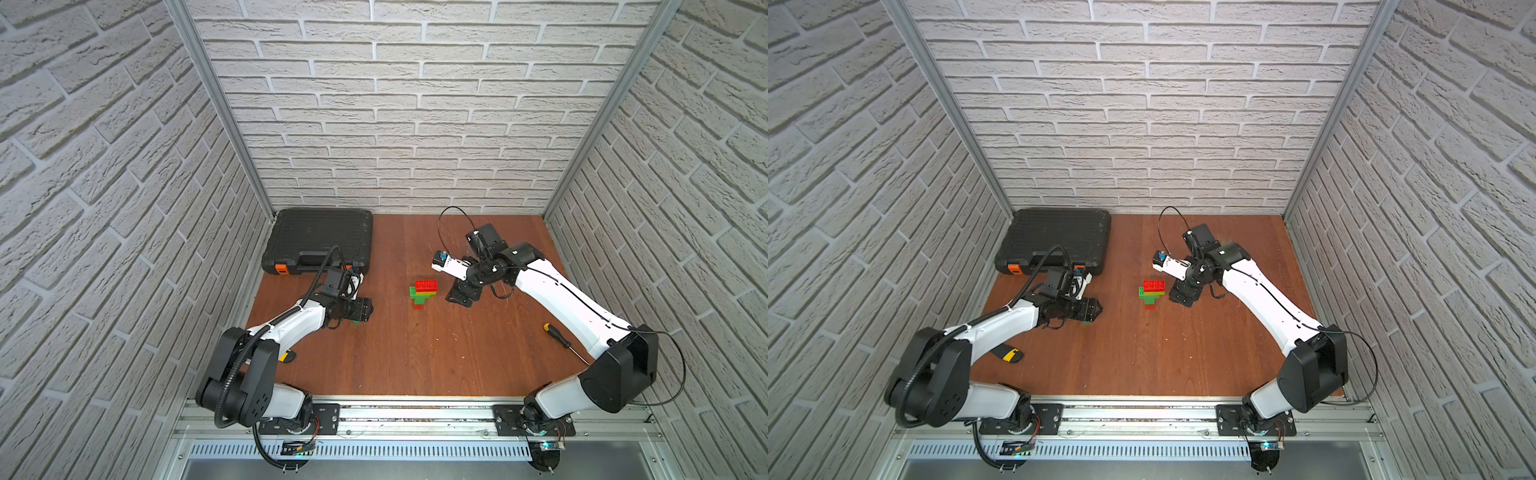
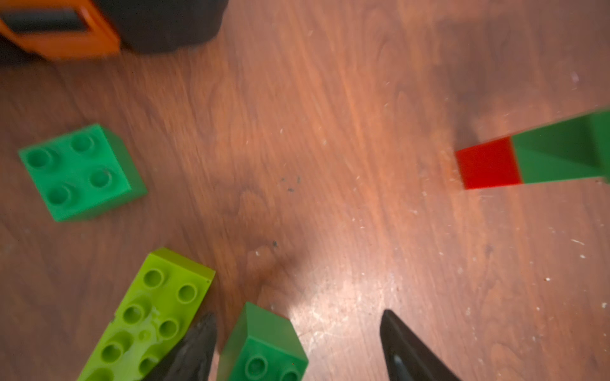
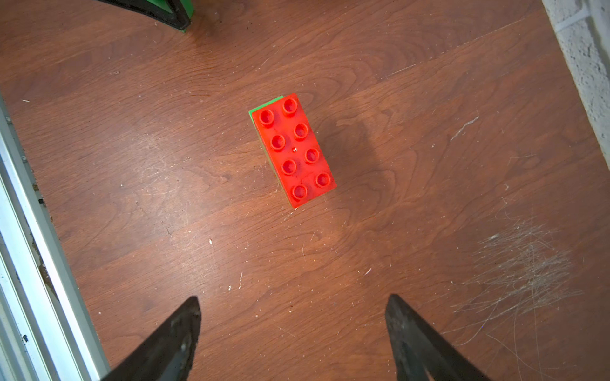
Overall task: Assemble a spoon with lego
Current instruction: Pick up the lego brick from the center of the board.
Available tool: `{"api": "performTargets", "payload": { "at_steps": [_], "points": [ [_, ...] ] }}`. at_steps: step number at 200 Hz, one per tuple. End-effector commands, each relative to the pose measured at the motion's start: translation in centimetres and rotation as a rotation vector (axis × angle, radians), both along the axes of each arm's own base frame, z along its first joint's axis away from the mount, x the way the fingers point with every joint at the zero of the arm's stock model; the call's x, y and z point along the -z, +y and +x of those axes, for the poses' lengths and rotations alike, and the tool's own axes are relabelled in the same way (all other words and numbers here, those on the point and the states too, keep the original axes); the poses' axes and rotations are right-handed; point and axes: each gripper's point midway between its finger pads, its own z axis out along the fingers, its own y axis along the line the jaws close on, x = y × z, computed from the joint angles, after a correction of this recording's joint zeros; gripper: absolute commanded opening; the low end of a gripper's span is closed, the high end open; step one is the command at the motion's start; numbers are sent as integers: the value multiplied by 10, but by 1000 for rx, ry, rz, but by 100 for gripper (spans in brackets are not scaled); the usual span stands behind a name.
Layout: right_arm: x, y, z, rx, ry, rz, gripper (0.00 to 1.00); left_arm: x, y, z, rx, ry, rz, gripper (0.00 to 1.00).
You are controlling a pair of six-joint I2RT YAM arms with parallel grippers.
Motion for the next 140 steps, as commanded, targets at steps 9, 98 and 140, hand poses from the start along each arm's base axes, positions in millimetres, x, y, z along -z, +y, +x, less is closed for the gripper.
{"api": "performTargets", "payload": {
  "at_steps": [9,98,140],
  "points": [
    [-14,2,4,5,-28,34,87,3,-3,-5,-21,38,20,78],
    [-12,4,8,3,-24,38,87,21,-8,-26,-22,51,115,68],
    [-12,3,11,11,-21,40,87,20,-5,-23,-31,30,135,56]
  ]
}}
